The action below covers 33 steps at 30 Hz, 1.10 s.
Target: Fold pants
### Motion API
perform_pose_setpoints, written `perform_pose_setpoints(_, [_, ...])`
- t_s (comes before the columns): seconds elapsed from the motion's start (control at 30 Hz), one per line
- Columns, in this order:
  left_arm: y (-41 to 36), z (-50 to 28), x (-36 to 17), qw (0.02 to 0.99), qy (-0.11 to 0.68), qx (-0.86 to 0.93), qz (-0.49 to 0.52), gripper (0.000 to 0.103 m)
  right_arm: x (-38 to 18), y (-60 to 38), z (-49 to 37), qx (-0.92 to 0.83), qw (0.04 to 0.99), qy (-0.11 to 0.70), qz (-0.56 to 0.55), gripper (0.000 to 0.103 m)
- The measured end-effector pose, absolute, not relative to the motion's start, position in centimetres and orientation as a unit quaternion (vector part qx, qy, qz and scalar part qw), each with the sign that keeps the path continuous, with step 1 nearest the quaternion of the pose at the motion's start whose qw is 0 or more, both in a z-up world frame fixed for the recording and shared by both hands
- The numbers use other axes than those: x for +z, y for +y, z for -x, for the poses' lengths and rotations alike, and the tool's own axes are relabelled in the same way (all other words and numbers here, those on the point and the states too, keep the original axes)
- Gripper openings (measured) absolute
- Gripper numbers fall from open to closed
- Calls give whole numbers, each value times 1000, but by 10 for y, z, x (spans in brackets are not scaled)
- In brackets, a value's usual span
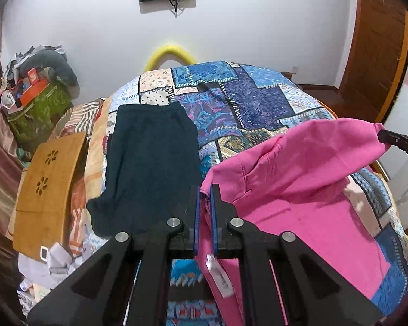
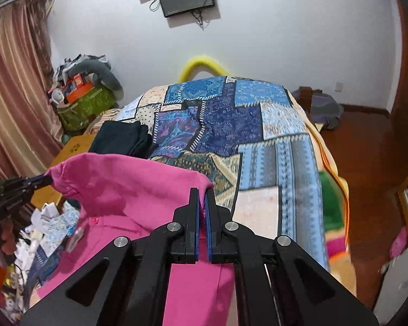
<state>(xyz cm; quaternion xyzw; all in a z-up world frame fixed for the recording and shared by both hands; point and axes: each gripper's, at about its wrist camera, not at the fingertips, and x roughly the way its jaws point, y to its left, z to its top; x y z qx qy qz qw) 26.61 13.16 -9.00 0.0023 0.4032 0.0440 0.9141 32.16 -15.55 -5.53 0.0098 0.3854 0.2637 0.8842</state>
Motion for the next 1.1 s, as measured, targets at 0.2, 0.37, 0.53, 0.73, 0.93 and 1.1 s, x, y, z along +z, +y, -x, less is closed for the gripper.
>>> perform_pose_setpoints(0.2, [122, -225, -93, 917, 396, 39, -13, 7, -57, -170, -284, 267, 888, 374, 0, 3])
perform_pose_setpoints(0.37, [113, -192, -104, 915, 402, 34, -19, 7, -70, -176, -259, 267, 889, 373, 14, 3])
perform_pose_setpoints(0.53, [106, -164, -118, 911, 412, 21, -14, 7, -83, -187, -237, 271, 884, 380, 19, 3])
perform_pose_setpoints(0.73, [93, -141, -144, 899, 437, 11, -17, 7, -107, -198, -211, 265, 875, 405, 27, 3])
perform_pose_setpoints(0.93, [82, -127, -164, 888, 458, 10, -33, 7, -130, -201, -192, 255, 865, 430, 51, 5])
perform_pose_setpoints(1.1, [78, -119, -166, 887, 461, 10, -41, 8, -141, -207, -185, 248, 858, 447, 57, 6])
